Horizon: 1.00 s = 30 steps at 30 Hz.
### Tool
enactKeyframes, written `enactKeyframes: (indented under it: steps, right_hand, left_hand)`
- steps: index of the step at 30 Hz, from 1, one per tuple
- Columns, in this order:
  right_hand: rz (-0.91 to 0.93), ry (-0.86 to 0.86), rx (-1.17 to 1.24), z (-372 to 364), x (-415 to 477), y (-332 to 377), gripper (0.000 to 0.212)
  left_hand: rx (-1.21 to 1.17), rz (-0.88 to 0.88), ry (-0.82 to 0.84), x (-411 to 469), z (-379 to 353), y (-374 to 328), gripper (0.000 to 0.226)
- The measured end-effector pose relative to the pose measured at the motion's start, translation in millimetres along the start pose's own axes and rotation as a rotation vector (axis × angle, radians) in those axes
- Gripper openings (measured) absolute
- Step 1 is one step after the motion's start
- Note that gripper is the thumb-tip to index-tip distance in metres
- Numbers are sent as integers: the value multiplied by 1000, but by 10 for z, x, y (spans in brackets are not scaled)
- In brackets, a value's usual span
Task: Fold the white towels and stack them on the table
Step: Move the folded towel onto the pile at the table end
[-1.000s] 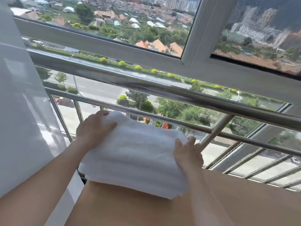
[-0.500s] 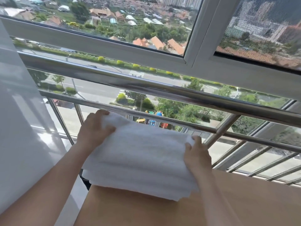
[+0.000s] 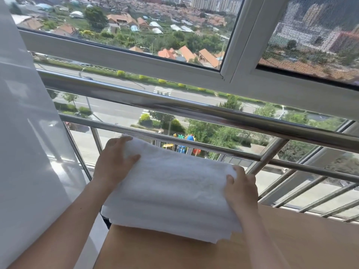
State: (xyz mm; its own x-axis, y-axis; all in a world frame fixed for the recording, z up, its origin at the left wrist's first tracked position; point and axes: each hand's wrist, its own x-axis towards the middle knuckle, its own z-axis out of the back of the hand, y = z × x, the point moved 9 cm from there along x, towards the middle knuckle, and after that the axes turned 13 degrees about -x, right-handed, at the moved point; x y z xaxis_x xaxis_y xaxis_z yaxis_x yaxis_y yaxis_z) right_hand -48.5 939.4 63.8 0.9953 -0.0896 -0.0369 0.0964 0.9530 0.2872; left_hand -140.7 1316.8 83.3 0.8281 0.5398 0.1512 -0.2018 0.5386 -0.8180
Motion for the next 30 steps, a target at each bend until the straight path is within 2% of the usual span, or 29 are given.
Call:
enactKeyframes:
  steps: [2, 5, 8, 10, 12, 14, 16, 18, 19, 21, 24, 27, 30]
  right_hand:
    - [0, -21, 13, 32, 22, 3, 39]
    - [26, -21, -1, 22, 4, 51, 41]
    - [81, -49, 29, 24, -13, 102, 41]
    - [93, -65, 9, 34, -17, 89, 41]
    - [104, -111, -114, 81, -29, 131, 42]
    - [179, -174, -246, 109, -64, 337, 43]
    - [335, -160, -311, 16, -162, 695, 42]
    - [481, -53, -303, -215, -308, 1015, 45]
    - [517, 26, -299, -353, -366, 1093, 48]
    - [505, 148, -330, -542, -370, 1057, 56]
    - [405, 183, -353, -524, -204, 748, 65]
    - [319, 194, -349, -464, -104, 404, 64]
    - [258, 222, -272, -438, -78, 172, 62]
  left_hand:
    - [-91, -19, -56, 3, 68, -40, 58]
    - [-222, -136, -101, 30, 148, -233, 41]
    - [-93, -254, -138, 47, 158, -287, 32]
    - [22, -171, -149, 57, 159, -113, 29]
    - [138, -116, -145, 12, 122, -10, 33]
    - [228, -237, -123, -78, -18, -198, 35]
    - [226, -364, 73, -211, -386, -461, 36]
    - [250, -336, 349, -348, -831, -490, 47]
    - [322, -313, 434, -398, -990, -423, 54]
    - [486, -294, 489, -406, -1091, -253, 66]
    - [588, -238, 420, -270, -908, -26, 84]
    - [629, -152, 333, -145, -664, 196, 84]
    - [617, -70, 323, -92, -567, 318, 79]
